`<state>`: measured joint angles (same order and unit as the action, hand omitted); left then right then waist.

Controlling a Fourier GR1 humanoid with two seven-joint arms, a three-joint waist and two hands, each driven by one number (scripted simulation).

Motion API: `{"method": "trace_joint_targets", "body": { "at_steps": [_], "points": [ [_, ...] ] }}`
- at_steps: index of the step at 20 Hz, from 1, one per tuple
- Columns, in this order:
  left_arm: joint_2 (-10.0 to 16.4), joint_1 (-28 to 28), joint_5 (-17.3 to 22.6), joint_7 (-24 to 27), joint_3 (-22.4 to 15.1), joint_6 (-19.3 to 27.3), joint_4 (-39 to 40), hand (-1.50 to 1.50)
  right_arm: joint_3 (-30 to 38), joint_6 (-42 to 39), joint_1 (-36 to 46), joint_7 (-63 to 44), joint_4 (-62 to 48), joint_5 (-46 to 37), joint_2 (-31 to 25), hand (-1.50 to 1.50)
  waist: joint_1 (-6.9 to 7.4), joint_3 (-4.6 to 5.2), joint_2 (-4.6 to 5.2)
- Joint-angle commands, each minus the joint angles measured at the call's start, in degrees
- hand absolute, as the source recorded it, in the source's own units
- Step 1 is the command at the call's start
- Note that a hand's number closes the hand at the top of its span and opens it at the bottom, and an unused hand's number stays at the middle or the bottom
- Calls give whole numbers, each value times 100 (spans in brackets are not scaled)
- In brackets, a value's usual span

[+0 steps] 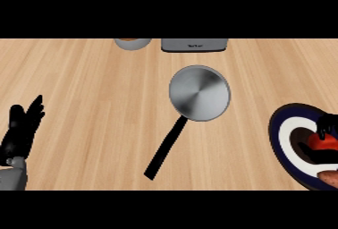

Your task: Pick the tomato from the plate and place it in the pan

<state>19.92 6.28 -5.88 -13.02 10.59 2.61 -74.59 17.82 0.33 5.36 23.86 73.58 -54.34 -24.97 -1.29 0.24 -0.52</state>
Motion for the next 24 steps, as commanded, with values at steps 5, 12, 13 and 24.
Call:
{"method": "trace_joint_targets", "body": {
  "at_steps": [5, 12, 13, 24],
  "points": [
    [113, 350, -16, -378, 41, -58, -141, 0, -267, -743, -119, -1218, 2557, 459, 703, 150, 64, -19, 29],
    [-26, 199, -47, -176, 26, -135, -135, 0, -735, -801, 877, -2281, 2124, 306, 1365, 150, 164, -24, 52],
    [-11, 118, -73, -65, 37, -134, -184, 0, -882, -1032, 894, -2596, 2480, 313, 1479, 150, 156, -23, 47],
    [-120, 319, -168, -238, -32, -140, -43, 0, -714, 499, 3115, -2620, -1193, 202, 2266, 150, 265, -28, 85]
  ]
}}
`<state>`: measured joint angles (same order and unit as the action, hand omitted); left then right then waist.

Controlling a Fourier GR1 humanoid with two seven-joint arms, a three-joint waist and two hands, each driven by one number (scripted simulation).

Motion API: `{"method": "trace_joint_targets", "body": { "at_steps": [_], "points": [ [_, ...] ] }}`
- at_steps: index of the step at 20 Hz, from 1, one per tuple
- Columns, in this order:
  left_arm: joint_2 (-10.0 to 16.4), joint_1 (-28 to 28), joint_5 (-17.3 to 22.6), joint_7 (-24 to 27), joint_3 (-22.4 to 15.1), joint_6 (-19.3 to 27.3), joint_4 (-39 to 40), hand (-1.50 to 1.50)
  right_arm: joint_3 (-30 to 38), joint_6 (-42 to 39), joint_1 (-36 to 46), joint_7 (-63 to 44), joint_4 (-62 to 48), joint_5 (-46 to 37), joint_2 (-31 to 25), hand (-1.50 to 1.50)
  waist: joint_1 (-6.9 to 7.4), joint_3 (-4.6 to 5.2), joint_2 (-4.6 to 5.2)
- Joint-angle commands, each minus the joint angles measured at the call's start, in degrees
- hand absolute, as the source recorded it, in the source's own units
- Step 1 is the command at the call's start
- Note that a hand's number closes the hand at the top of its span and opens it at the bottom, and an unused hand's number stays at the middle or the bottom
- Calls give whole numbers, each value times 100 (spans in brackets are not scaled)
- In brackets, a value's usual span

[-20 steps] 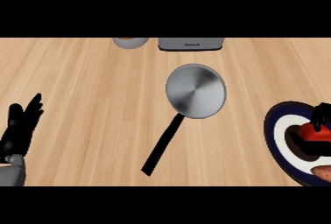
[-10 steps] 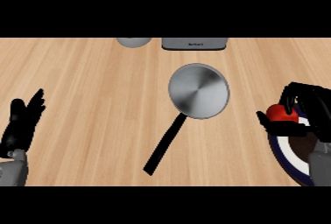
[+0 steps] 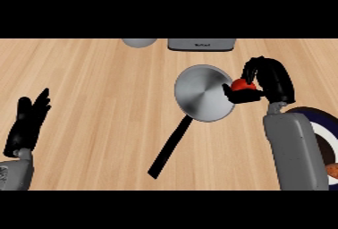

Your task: Pick the tomato from the plate and place it in the pan

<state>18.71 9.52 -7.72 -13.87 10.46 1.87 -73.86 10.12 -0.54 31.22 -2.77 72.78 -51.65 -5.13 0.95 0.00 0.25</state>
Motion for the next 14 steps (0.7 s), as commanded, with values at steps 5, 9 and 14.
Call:
{"method": "trace_joint_targets", "body": {
  "at_steps": [5, 9, 14],
  "points": [
    [-69, -40, -7, 78, -57, -107, -24, 0, 305, 1208, 1605, 280, -3032, -147, 242, 150, 105, -4, 41],
    [-87, 64, -29, -288, -77, -38, -360, 0, 509, 1796, 2033, 592, -4185, -90, 337, 150, 138, -8, 46],
    [-33, 142, 8, -107, -57, -160, -199, 0, 952, 1910, 2377, 1123, -5081, 308, 299, 150, 289, -14, 134]
  ]
}}
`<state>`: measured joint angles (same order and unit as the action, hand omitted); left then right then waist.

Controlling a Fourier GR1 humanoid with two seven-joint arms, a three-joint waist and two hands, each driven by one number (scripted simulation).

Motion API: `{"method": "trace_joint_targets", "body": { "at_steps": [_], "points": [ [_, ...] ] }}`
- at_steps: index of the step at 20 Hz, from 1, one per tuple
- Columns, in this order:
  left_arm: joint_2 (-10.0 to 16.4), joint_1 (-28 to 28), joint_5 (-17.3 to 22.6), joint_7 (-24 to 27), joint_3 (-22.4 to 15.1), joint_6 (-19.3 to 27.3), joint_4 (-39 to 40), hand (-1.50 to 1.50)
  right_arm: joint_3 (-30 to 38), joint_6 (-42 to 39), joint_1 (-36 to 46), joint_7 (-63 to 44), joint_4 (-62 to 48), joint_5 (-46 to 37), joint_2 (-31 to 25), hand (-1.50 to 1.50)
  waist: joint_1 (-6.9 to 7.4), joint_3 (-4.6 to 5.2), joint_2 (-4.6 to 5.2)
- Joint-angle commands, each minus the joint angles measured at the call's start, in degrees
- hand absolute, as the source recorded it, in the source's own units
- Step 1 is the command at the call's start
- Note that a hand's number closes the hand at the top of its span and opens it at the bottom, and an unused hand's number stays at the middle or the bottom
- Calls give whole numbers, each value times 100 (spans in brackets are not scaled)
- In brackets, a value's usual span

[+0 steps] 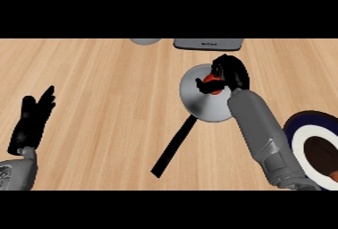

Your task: Pick the tomato from the plate and place it in the pan

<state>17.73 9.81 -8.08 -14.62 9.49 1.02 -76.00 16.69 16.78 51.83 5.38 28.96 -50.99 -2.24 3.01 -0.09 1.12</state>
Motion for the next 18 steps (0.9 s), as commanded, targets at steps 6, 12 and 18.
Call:
{"method": "trace_joint_targets", "body": {
  "at_steps": [6, 12, 18],
  "points": [
    [-50, 260, -136, 7, -116, 32, 123, 0, 629, 239, 468, 610, -1357, 721, 220, -150, 175, -6, 95],
    [6, 205, -71, 178, -88, -104, 139, 0, 802, 570, 508, 1315, -1682, 1063, 223, -150, 281, -9, 111],
    [-167, 169, -115, 31, -190, -2, -7, 0, 1285, 820, 668, 2009, -1614, 1684, 224, -150, 264, -12, 87]
  ]
}}
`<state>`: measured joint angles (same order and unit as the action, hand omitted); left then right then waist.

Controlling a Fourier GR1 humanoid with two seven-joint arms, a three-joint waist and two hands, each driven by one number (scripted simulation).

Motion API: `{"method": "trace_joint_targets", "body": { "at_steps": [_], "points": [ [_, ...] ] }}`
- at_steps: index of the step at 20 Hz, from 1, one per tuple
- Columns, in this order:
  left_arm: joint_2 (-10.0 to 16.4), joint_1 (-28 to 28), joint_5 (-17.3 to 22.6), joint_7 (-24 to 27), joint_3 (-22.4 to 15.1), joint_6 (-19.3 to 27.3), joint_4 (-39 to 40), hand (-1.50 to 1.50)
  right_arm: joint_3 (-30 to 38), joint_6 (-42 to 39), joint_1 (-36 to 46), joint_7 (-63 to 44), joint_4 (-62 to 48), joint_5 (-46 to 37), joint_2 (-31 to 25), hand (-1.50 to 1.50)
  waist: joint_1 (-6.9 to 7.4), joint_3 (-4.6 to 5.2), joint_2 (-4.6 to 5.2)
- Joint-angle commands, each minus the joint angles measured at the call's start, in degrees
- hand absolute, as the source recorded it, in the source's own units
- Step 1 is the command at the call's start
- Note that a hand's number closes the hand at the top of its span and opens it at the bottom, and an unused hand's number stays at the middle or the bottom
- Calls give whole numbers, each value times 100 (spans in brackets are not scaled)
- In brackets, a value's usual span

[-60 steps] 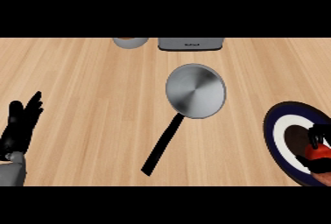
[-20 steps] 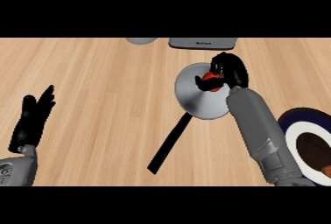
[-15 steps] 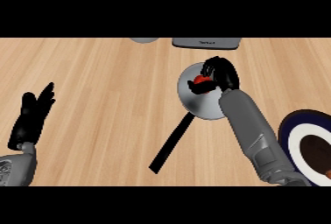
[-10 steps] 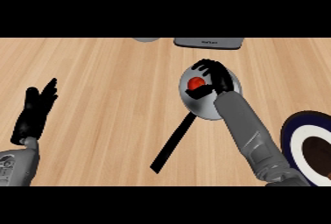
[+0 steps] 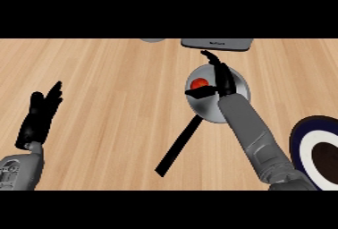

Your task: Pick the tomato from the plate and place it in the pan

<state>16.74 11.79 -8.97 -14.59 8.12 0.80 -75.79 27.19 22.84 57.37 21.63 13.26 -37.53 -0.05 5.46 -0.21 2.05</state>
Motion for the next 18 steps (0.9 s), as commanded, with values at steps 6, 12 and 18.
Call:
{"method": "trace_joint_targets", "body": {
  "at_steps": [6, 12, 18],
  "points": [
    [-8, -96, 18, -12, 50, 6, -32, 0, 761, 236, 152, 603, 85, 817, -279, -150, -137, 6, -41],
    [31, -313, 52, 124, 216, 70, -23, 0, 1017, -185, -108, 633, 117, 1127, -1107, -150, -326, 12, -115],
    [-81, -357, -70, -7, 196, 265, -144, 0, 1134, -893, -655, 930, 374, 1462, -1780, -150, -483, 15, -177]
  ]
}}
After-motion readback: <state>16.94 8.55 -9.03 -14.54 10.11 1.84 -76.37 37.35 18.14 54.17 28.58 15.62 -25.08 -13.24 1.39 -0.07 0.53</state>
